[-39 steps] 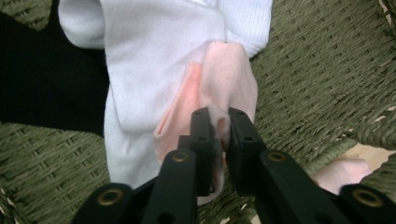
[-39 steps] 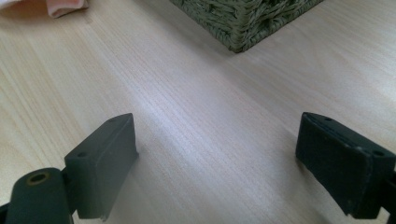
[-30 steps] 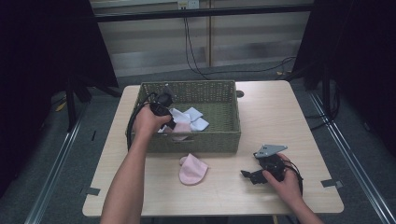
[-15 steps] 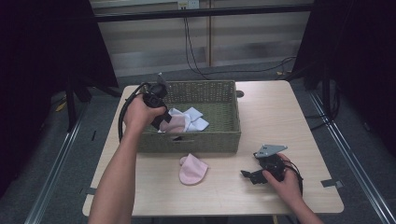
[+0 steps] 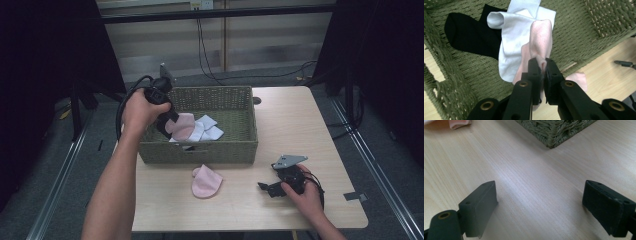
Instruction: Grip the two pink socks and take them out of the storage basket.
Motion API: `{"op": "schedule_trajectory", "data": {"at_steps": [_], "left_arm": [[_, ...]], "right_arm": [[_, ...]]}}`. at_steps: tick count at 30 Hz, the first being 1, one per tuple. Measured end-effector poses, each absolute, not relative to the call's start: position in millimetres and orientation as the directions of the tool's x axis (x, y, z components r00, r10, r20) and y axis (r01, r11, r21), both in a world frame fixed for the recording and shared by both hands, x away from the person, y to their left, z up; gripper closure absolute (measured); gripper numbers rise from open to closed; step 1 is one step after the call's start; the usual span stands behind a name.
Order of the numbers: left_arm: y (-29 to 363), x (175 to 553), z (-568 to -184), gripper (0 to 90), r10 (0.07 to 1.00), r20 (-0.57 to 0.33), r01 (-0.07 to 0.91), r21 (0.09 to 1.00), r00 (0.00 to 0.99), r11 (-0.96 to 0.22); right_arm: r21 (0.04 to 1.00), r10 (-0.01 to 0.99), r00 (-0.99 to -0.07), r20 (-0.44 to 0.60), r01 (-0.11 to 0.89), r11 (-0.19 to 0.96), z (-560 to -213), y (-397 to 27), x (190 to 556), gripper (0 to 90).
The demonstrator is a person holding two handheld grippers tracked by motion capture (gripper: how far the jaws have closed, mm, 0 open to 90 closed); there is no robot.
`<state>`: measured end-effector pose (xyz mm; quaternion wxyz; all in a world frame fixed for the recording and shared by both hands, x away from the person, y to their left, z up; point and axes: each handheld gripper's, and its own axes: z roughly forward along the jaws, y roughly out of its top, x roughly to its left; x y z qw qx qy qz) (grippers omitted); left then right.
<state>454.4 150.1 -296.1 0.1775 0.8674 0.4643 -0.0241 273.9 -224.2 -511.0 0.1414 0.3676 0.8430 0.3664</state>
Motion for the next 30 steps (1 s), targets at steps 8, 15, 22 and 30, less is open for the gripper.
{"op": "schedule_trajectory", "data": {"at_steps": [8,15,22,30], "left_arm": [[146.3,449.5,-276.8,85.0,0.78,-0.214,0.8,0.294,0.588,-0.523],[142.8,443.6,-261.0,85.0,0.774,-0.216,0.796,0.293,0.595,-0.53],[139.3,434.6,-251.2,84.9,0.758,-0.23,0.786,0.296,0.61,-0.543],[137.4,424.3,-244.9,84.9,0.742,-0.239,0.775,0.287,0.627,-0.563]], "right_arm": [[0.722,0.723,-0.69,0.031,0.516,0.461,-510.9,-224.2,273.9,11.7],[0.721,0.724,-0.689,0.032,0.518,0.461,-510.9,-224.2,273.8,11.7],[0.722,0.723,-0.69,0.031,0.516,0.462,-511.0,-224.2,273.9,11.7],[0.721,0.723,-0.69,0.031,0.516,0.461,-510.9,-224.2,273.8,11.7]]}}
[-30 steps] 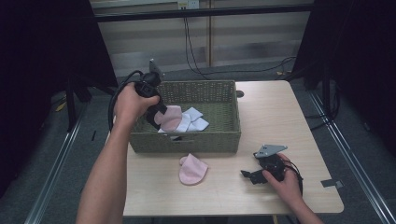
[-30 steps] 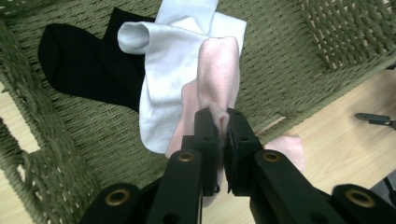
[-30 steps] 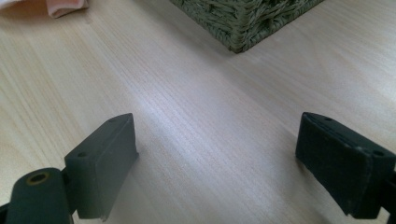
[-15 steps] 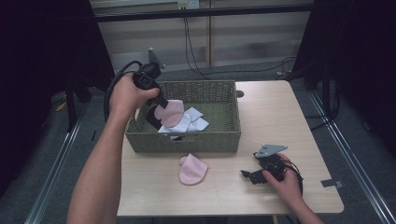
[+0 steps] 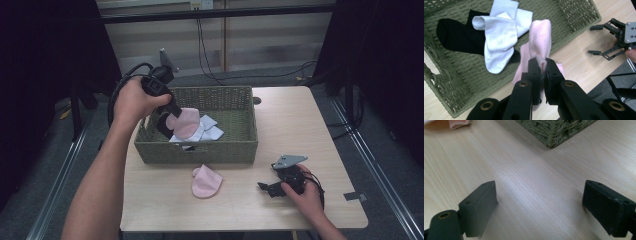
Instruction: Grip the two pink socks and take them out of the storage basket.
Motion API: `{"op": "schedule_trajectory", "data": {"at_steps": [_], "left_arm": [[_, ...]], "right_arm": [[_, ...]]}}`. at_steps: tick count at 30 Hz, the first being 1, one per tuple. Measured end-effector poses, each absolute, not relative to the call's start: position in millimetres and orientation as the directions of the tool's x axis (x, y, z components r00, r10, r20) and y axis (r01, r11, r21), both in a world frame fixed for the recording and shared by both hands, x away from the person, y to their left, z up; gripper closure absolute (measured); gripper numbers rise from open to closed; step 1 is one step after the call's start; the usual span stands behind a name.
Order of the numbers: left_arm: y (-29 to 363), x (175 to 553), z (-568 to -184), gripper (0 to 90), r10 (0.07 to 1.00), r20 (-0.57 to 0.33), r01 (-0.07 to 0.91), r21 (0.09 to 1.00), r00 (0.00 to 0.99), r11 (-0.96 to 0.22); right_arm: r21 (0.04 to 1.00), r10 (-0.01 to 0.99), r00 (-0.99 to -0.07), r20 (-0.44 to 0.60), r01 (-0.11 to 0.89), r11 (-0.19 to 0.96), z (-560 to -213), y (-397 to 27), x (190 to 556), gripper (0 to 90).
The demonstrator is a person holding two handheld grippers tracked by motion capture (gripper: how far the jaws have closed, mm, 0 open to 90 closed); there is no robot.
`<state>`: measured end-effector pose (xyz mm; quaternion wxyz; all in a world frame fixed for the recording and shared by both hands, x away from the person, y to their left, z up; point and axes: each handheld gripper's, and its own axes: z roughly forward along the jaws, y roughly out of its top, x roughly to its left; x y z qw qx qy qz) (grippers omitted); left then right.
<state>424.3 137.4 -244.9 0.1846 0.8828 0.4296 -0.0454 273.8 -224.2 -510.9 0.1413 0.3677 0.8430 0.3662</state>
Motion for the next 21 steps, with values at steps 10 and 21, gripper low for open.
{"op": "schedule_trajectory", "data": {"at_steps": [10,21], "left_arm": [[134.1,407.8,-240.6,84.9,0.715,-0.254,0.757,0.275,0.652,-0.593],[131.0,394.9,-245.2,84.8,0.689,-0.264,0.737,0.276,0.675,-0.617]], "right_arm": [[0.721,0.723,-0.69,0.031,0.516,0.461,-510.9,-224.2,273.8,11.7],[0.723,0.723,-0.69,0.031,0.515,0.46,-511.1,-224.1,273.9,11.7]]}}
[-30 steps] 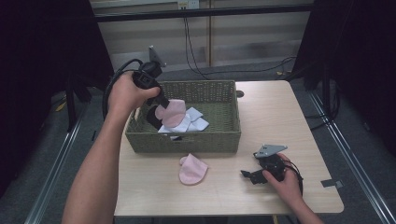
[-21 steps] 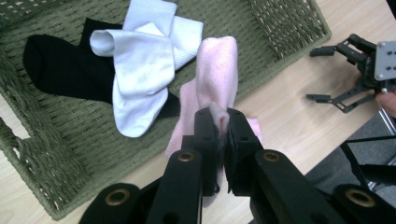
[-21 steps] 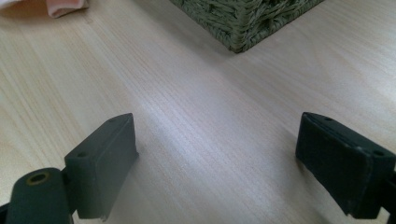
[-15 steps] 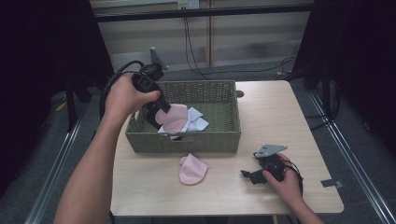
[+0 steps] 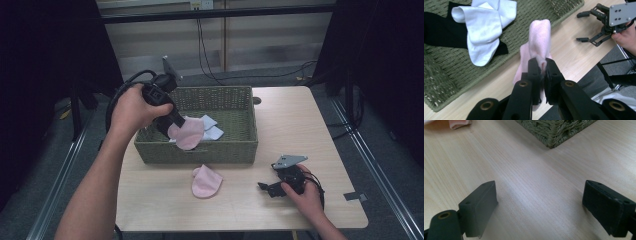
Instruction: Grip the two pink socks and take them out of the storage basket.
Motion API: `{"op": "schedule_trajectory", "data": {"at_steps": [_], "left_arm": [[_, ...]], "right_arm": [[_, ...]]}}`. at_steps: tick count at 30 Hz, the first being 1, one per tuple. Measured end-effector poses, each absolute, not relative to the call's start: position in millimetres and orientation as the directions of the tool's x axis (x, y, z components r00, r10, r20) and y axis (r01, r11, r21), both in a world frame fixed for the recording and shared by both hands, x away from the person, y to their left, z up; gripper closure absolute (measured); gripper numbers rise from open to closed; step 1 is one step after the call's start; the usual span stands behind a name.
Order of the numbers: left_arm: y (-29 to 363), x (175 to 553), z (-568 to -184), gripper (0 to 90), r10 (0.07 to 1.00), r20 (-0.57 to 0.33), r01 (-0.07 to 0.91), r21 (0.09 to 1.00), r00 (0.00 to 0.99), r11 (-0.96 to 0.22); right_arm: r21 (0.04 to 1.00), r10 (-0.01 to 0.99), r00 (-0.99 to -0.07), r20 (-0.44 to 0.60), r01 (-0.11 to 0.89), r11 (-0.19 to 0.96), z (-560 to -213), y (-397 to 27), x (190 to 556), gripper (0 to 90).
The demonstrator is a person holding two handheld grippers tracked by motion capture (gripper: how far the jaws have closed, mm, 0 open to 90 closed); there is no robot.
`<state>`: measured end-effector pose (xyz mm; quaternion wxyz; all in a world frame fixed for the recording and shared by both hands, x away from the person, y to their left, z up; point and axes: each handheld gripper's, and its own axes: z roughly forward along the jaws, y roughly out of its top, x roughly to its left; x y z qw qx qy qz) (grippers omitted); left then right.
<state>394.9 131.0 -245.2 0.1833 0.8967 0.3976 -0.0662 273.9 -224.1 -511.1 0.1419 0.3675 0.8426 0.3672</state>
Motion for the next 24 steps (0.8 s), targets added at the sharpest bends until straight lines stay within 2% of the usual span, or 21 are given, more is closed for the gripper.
{"op": "schedule_trajectory", "data": {"at_steps": [15,24], "left_arm": [[119.8,367.7,-264.1,84.6,0.621,-0.287,0.684,0.285,0.73,-0.672],[115.4,357.3,-289.6,84.6,0.591,-0.314,0.667,0.274,0.743,-0.693]], "right_arm": [[0.723,0.722,-0.691,0.032,0.515,0.461,-511.1,-223.9,274.4,11.7],[0.723,0.722,-0.692,0.032,0.515,0.461,-511.1,-223.9,274.4,11.7]]}}
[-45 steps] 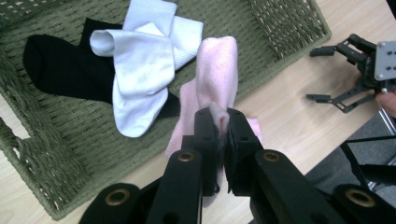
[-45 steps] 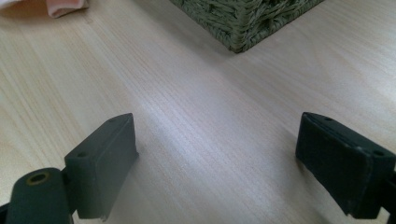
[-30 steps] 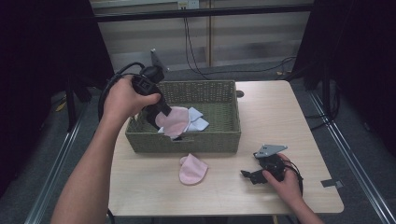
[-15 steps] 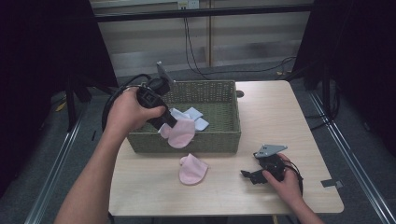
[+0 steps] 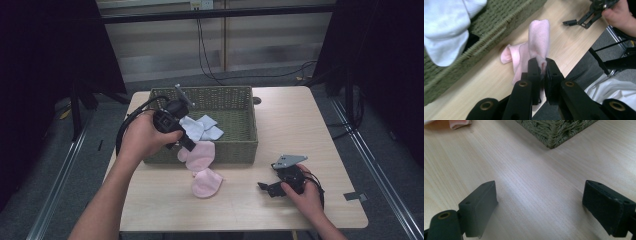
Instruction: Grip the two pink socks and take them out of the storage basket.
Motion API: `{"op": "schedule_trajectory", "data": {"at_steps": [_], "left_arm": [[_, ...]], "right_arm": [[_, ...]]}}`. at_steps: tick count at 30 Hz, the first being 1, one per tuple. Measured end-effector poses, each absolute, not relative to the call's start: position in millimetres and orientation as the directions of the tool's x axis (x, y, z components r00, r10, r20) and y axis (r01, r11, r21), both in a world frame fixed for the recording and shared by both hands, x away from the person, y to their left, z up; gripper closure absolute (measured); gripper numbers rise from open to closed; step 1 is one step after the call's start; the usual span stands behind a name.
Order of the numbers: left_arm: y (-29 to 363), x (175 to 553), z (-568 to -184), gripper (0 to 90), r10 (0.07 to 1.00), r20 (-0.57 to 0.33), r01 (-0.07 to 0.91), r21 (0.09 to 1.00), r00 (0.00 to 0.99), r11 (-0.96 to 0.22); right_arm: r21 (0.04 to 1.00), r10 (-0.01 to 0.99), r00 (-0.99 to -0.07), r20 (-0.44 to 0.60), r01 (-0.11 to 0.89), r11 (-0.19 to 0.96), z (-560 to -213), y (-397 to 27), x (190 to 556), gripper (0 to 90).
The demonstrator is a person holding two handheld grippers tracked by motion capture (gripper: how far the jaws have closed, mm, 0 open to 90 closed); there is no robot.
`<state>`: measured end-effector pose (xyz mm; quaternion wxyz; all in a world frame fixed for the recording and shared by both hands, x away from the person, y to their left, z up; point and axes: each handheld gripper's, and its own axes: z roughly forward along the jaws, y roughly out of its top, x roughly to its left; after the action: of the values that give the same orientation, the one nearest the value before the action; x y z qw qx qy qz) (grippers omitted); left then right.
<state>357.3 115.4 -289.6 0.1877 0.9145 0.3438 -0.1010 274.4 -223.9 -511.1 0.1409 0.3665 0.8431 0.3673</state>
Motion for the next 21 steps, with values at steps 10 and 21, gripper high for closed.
{"op": "schedule_trajectory", "data": {"at_steps": [10,21], "left_arm": [[113.3,357.0,-314.7,67.9,0.567,-0.325,0.65,0.292,0.757,-0.701],[124.5,351.8,-332.0,53.7,0.567,-0.281,0.633,0.348,0.774,-0.692]], "right_arm": [[0.723,0.721,-0.692,0.031,0.514,0.462,-511.2,-223.9,274.5,11.7],[0.721,0.72,-0.693,0.032,0.515,0.464,-511.1,-223.7,275.1,11.7]]}}
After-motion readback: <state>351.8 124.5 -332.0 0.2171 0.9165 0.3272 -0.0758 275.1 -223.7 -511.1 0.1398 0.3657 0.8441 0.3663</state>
